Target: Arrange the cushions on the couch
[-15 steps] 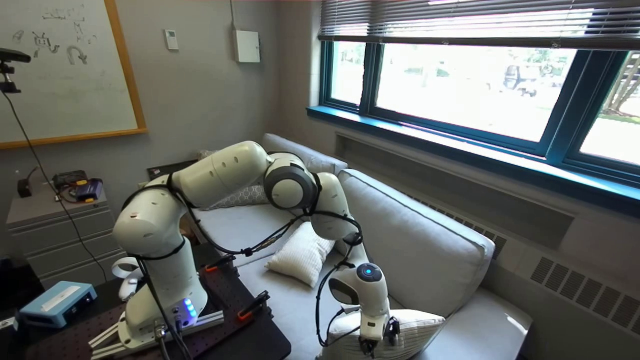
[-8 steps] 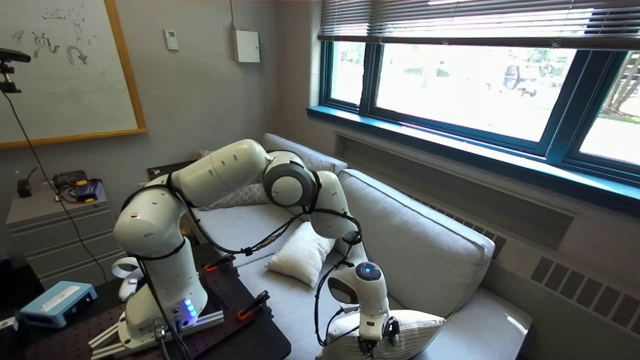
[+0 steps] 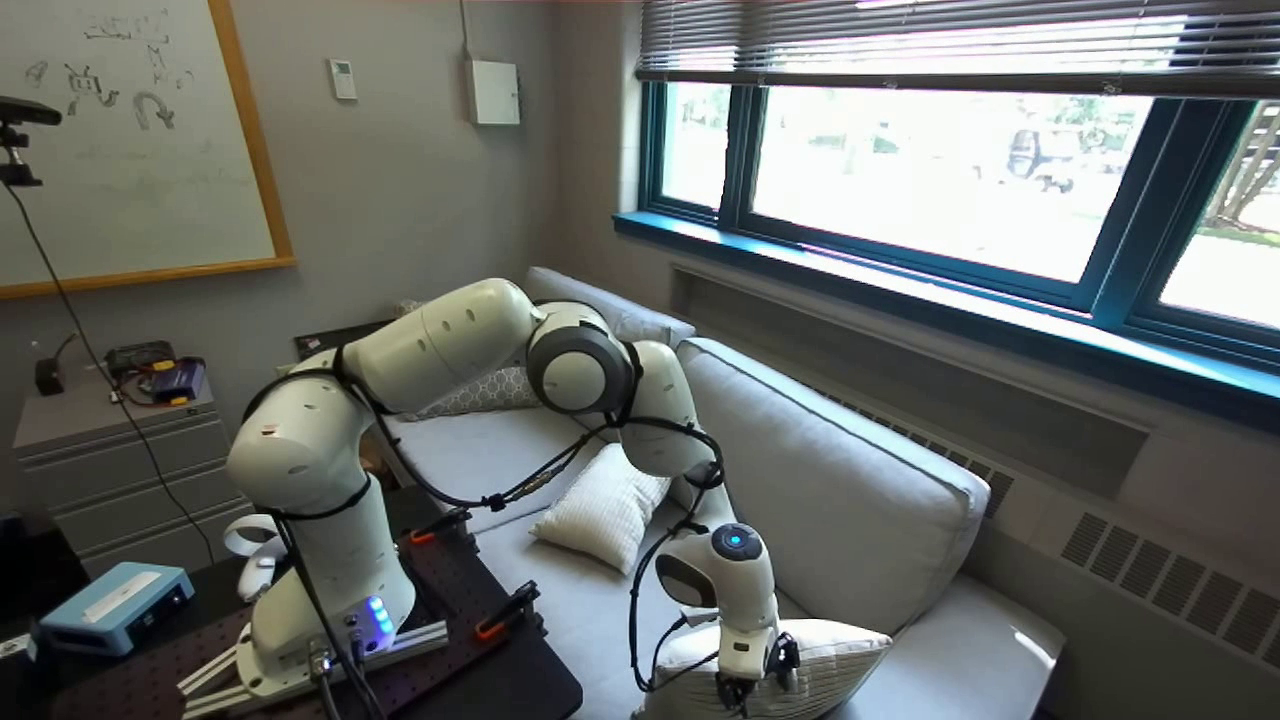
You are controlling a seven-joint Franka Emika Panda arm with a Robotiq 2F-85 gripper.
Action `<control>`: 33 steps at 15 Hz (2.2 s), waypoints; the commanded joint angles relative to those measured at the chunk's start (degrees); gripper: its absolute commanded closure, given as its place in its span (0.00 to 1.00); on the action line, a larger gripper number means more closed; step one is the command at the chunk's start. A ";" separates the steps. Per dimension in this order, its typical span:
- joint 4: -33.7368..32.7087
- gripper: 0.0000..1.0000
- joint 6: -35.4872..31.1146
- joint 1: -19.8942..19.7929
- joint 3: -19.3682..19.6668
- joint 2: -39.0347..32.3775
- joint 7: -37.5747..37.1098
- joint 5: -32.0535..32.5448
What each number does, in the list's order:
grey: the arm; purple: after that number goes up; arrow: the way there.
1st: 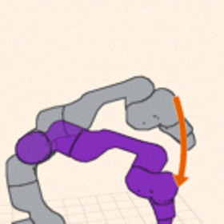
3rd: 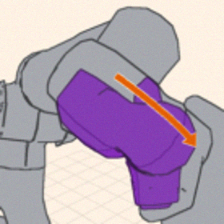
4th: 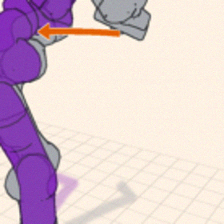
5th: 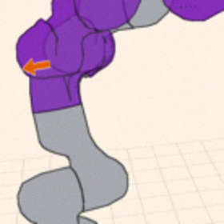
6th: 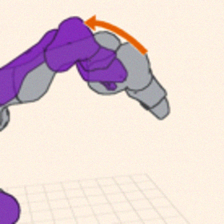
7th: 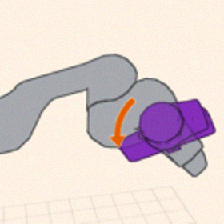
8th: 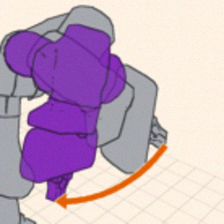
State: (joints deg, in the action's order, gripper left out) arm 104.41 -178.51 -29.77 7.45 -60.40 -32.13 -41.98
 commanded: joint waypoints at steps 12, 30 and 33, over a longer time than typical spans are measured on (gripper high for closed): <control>2.34 0.00 -20.73 10.65 4.06 5.77 -17.17 -15.35; -1.74 0.00 2.54 8.92 8.00 4.69 -31.27 -21.01; -4.26 0.00 13.74 7.41 12.63 2.80 -39.14 -18.49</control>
State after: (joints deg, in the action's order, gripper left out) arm 103.62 -173.36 -21.21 16.45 -55.42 -64.20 -62.01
